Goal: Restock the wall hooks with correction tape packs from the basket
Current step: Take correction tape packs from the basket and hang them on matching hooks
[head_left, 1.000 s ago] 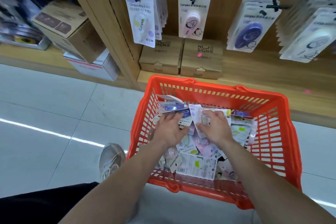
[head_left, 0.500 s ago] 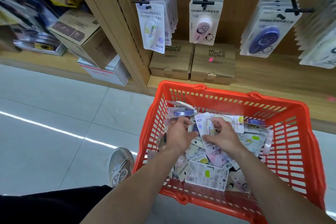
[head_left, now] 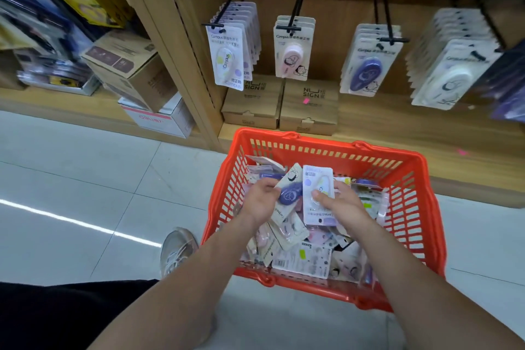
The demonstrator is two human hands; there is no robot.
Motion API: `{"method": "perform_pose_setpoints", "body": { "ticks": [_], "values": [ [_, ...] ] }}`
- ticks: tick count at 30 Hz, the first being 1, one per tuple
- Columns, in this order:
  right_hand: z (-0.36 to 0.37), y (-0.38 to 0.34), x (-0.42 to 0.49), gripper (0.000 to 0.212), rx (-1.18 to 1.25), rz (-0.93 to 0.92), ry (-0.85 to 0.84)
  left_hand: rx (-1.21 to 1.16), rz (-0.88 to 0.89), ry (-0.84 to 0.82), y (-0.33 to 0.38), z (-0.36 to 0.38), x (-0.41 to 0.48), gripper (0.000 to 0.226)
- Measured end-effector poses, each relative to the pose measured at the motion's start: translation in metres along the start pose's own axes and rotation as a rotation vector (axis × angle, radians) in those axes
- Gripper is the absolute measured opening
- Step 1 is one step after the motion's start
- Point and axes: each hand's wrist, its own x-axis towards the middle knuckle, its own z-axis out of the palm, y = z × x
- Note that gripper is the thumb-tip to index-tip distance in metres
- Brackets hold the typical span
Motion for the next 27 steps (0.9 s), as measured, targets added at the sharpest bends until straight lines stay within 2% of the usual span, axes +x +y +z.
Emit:
{"method": "perform_pose_setpoints", "body": {
  "ticks": [3,6,8,11,12,16,19,22,25,27],
  "values": [
    [0.003,-0.021,-0.019,0.033,0.122,0.02,-0.013,-0.169,-0.051,-0.01,0.017,-0.005,-0.018,0.015],
    [0.006,-0.046,-0.04,0.031,0.296,0.014,-0.031,-0.286,-0.05,-0.036,0.033,-0.009,-0.036,0.019],
    [0.007,-0.061,-0.057,0.032,0.321,-0.025,-0.05,-0.334,-0.039,-0.042,0.045,-0.012,-0.049,0.014],
    [0.01,-0.081,-0.084,0.027,0.257,-0.087,-0.092,-0.311,0.034,-0.087,0.063,-0.022,-0.072,0.038],
    [0.012,-0.086,-0.092,0.025,0.228,-0.102,-0.103,-0.285,0.083,-0.119,0.071,-0.026,-0.082,0.039],
    [0.016,-0.112,-0.118,0.028,0.124,-0.154,-0.124,-0.242,0.201,-0.136,0.098,-0.04,-0.108,0.017],
    [0.013,-0.132,-0.138,0.037,0.061,-0.17,-0.143,-0.247,0.202,-0.127,0.117,-0.05,-0.123,0.026],
    [0.002,-0.149,-0.161,0.03,0.012,-0.199,-0.246,-0.286,0.194,-0.192,0.131,-0.054,-0.139,0.033],
    [-0.007,-0.158,-0.175,0.028,0.017,-0.231,-0.321,-0.307,0.192,-0.232,0.135,-0.05,-0.152,0.03],
    [-0.011,-0.159,-0.177,0.032,0.032,-0.24,-0.32,-0.31,0.214,-0.219,0.134,-0.047,-0.154,0.041]
  ]
}}
